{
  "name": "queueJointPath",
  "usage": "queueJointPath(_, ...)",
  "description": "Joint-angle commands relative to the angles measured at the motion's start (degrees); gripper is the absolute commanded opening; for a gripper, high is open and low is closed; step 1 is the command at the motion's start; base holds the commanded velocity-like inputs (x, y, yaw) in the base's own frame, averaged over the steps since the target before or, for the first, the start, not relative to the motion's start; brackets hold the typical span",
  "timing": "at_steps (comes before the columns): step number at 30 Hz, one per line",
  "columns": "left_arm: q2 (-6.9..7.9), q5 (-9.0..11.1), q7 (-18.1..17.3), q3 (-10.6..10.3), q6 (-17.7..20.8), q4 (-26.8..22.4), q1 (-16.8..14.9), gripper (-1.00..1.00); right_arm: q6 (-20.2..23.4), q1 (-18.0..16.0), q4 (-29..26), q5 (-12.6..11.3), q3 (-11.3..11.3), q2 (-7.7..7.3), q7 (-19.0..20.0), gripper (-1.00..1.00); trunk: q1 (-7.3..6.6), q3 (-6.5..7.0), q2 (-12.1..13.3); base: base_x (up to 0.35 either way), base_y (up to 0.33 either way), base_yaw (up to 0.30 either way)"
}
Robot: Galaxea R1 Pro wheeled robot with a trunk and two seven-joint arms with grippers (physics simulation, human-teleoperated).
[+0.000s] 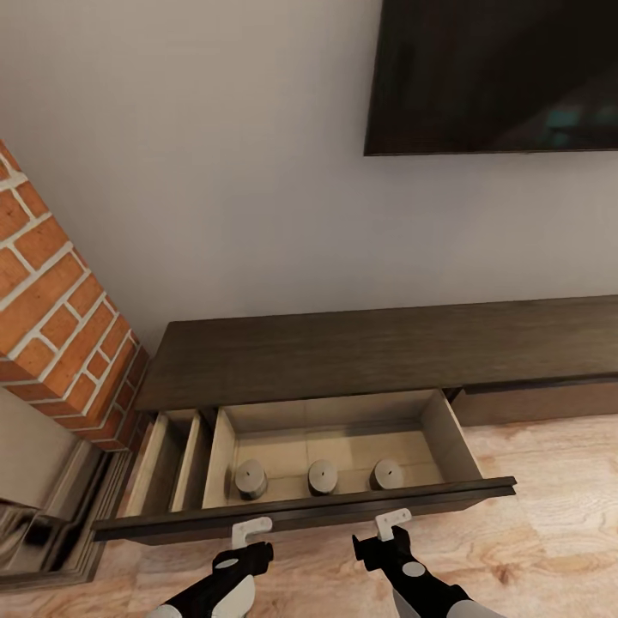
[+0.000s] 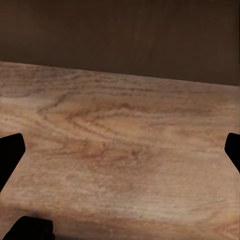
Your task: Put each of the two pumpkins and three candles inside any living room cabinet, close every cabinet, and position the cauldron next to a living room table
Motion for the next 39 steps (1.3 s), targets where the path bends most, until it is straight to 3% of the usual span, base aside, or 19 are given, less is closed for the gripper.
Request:
queueJointPath(1, 0.00, 0.0, 0.0, 0.0, 0.0, 0.0, 0.0, 1.00, 0.0, 0.0, 0.0, 0.0, 0.0, 0.00, 0.0, 1.00, 0.00, 0.00, 0.0, 0.000, 0.000, 0.000)
queueJointPath(17, 0.12, -0.1, -0.5, -0.2, 0.0, -1.7, -0.1, 1.00, 0.0, 0.0, 0.0, 0.0, 0.0, 0.02, 0.0, 1.00, 0.00, 0.00, 0.0, 0.005, 0.000, 0.000)
queueJointPath(39, 0.09, -0.1, -0.5, -0.2, -0.1, -1.8, -0.1, 1.00, 0.0, 0.0, -1.1, 0.0, -0.2, 0.06, -0.1, 1.00, 0.00, 0.00, 0.0, 0.158, 0.000, 0.000)
